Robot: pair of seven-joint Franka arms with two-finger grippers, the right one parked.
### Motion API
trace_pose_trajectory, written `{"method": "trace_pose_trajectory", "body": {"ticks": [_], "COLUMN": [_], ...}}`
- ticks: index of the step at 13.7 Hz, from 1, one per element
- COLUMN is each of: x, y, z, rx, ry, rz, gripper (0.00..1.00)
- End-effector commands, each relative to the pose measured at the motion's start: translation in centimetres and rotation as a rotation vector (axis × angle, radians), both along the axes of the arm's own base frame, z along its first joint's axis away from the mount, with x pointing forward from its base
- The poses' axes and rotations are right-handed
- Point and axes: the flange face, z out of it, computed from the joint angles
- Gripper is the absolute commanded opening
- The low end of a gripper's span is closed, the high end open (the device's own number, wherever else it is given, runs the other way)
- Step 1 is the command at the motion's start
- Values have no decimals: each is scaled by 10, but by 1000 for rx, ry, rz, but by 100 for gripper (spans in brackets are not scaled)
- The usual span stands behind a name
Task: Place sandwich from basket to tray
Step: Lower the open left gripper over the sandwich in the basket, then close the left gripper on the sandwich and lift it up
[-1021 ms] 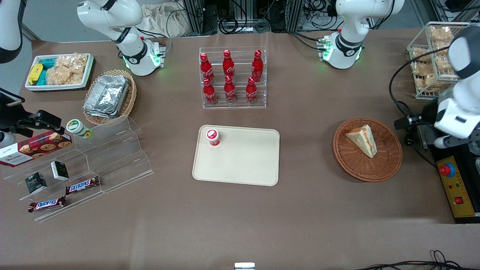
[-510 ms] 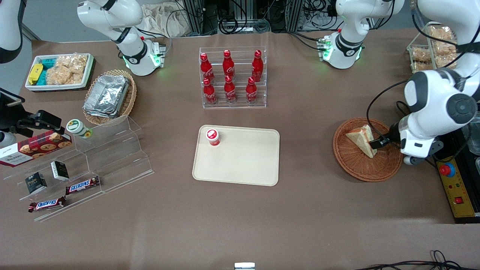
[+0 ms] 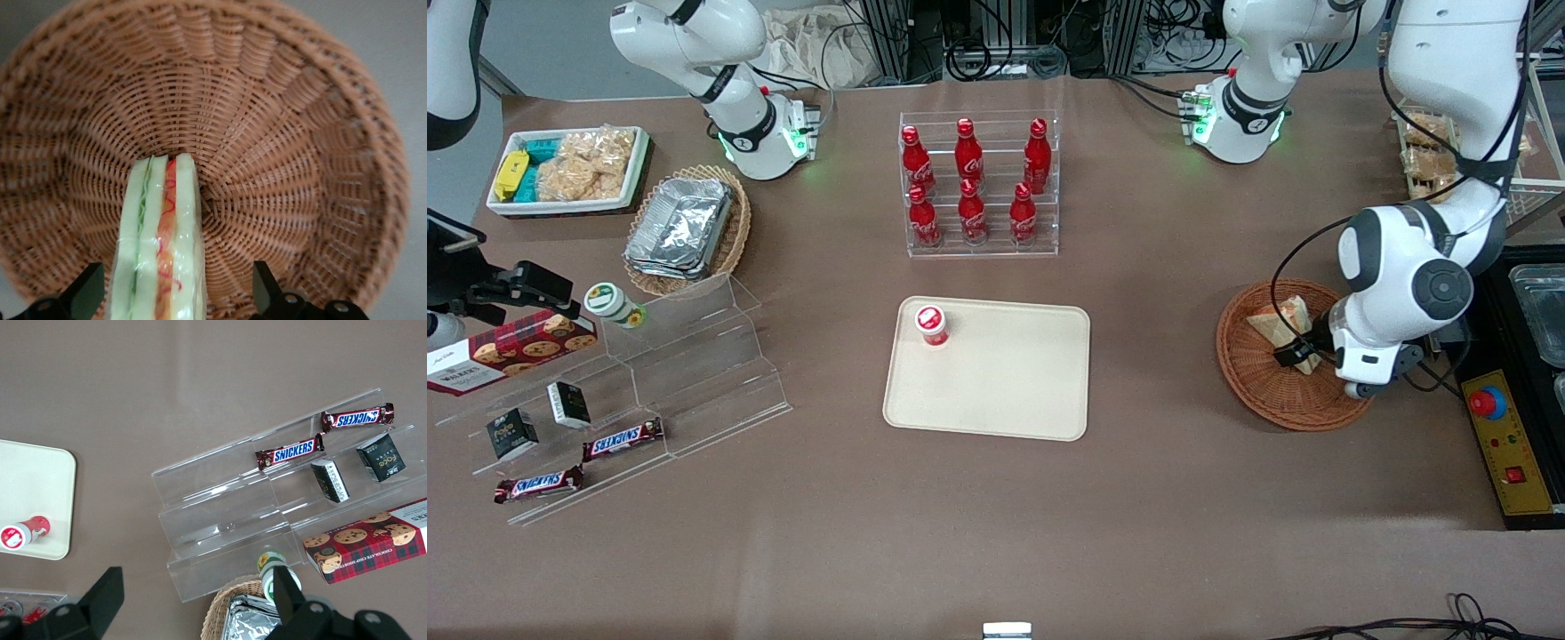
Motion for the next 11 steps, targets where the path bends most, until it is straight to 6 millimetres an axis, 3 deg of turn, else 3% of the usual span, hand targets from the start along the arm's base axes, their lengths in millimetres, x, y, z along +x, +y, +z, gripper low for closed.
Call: {"method": "trace_pose_trajectory", "body": {"ticks": [1,2,6,7,9,11], "x": [-11,-12,-12,-11,-6,6], "y": [-5,-5,-5,-5,-5,-9], "z": [-8,-9,-8,-6,17,73], "rx": [-1,-1,2,1,4,3], "ry": [-5,1,6,3,-4,-22], "rz": [13,13,1,-2,-14,-33], "gripper": [100,91,35,28,28,28]}}
